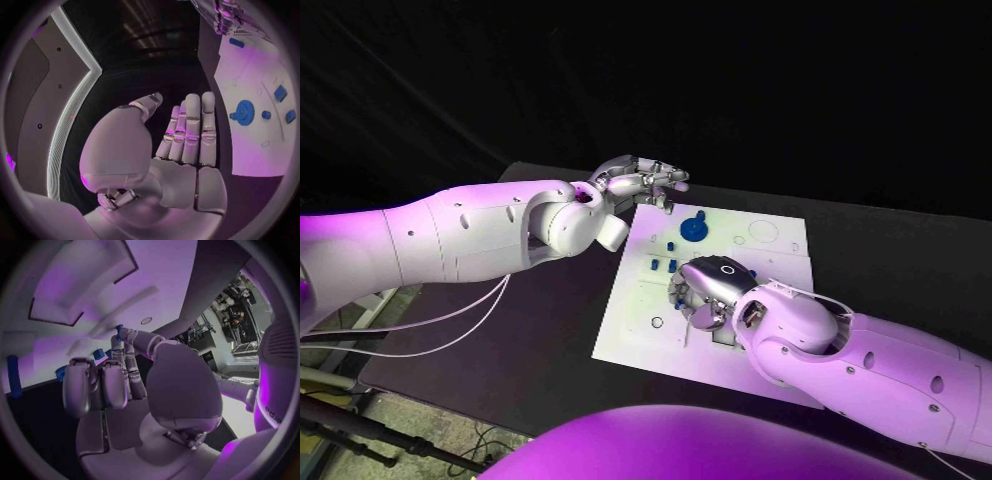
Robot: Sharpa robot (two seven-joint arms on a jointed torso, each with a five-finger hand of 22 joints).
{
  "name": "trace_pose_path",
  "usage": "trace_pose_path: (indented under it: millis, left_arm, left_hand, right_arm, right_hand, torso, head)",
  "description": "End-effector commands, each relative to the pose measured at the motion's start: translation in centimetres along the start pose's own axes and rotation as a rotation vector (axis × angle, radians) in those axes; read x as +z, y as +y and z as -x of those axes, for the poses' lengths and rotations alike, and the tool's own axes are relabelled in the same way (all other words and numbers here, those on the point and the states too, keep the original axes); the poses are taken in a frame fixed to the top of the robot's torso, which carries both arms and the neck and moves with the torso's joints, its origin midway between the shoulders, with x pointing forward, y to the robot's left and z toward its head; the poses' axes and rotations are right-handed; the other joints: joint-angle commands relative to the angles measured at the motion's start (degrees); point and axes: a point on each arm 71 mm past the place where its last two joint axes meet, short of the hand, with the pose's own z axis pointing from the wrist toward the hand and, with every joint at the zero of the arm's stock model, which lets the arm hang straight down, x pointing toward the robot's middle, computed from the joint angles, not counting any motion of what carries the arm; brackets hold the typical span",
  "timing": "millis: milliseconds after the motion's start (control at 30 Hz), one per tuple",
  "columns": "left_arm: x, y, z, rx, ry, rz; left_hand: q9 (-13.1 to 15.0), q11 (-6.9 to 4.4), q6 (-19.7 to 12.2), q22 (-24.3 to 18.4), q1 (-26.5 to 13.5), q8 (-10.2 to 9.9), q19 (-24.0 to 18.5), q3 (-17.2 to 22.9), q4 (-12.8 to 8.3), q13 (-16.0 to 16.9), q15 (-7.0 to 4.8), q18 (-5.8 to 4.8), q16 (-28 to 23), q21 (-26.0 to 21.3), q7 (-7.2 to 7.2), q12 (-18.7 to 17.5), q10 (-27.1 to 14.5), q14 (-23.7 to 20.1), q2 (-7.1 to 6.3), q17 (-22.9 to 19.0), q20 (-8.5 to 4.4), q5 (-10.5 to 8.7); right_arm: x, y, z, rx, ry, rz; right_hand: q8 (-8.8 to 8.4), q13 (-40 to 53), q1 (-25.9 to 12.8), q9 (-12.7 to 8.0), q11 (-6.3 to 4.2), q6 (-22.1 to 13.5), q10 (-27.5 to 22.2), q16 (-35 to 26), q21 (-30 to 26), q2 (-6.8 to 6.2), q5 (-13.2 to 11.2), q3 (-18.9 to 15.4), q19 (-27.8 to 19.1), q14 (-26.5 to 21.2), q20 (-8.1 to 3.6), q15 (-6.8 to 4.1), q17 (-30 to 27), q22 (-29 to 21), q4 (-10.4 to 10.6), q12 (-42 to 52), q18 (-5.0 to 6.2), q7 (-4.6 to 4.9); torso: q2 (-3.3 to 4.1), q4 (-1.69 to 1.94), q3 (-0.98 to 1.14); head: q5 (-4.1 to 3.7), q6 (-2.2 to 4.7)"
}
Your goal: Assemble the parts on the task board
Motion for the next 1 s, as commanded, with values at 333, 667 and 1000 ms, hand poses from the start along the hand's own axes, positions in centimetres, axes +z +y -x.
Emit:
trace_pose_path:
  millis: [333,667,1000]
  left_arm:
    - [0.0,-0.2,-0.2,0.000,0.015,-0.007]
    - [0.1,-0.2,-0.3,0.000,0.016,-0.007]
    - [0.0,-0.2,0.0,0.002,0.013,-0.003]
  left_hand:
    - [-0.1,0.04,-0.5,-0.1,0.8,0.1,0.5,-0.4,0.1,0.1,0.09,0.54,-0.3,-0.5,-0.07,-0.1,-0.6,-0.5,0.06,-0.1,0.12,0.29]
    - [-0.1,0.05,-0.6,-0.1,0.9,0.1,0.5,-0.4,0.1,0.1,0.10,0.54,-0.3,-0.5,-0.06,-0.1,-0.6,-0.5,0.07,-0.1,0.12,0.30]
    - [-0.1,0.05,-0.6,-0.1,0.9,0.1,0.5,-0.4,0.1,0.1,0.10,0.54,-0.3,-0.5,-0.06,-0.1,-0.6,-0.5,0.07,-0.1,0.12,0.30]
  right_arm:
    - [0.2,-0.1,-0.4,-0.046,0.002,0.005]
    - [-0.3,-0.4,0.0,-0.052,-0.067,-0.004]
    - [-3.0,-2.1,2.1,-0.008,-0.102,-0.053]
  right_hand:
    - [-3.67,4.4,-5.9,-1.1,-0.05,-5.8,-5.6,-0.7,-6.2,-2.43,1.2,-3.2,-2.8,2.2,2.01,2.09,-2.6,9.3,2.9,-2.6,0.19,1.94]
    - [-4.82,3.3,-5.9,-1.9,0.58,-7.2,-8.1,-1.6,-9.9,-3.22,1.3,-3.7,-4.3,1.6,2.57,2.63,-4.4,8.1,2.9,-2.5,0.89,2.54]
    - [-4.90,2.7,-5.9,-2.3,0.69,-6.9,-9.2,-2.3,-11.9,-3.30,0.9,-4.9,-5.0,1.2,2.80,2.76,-5.8,7.4,3.2,-2.0,1.25,2.56]
  torso:
    - [-0.04,-0.05,0.05]
    - [-0.07,-0.04,0.07]
    - [-0.06,-0.07,-0.03]
  head:
    - [-0.14,0.00]
    - [-0.31,0.00]
    - [-1.32,0.00]
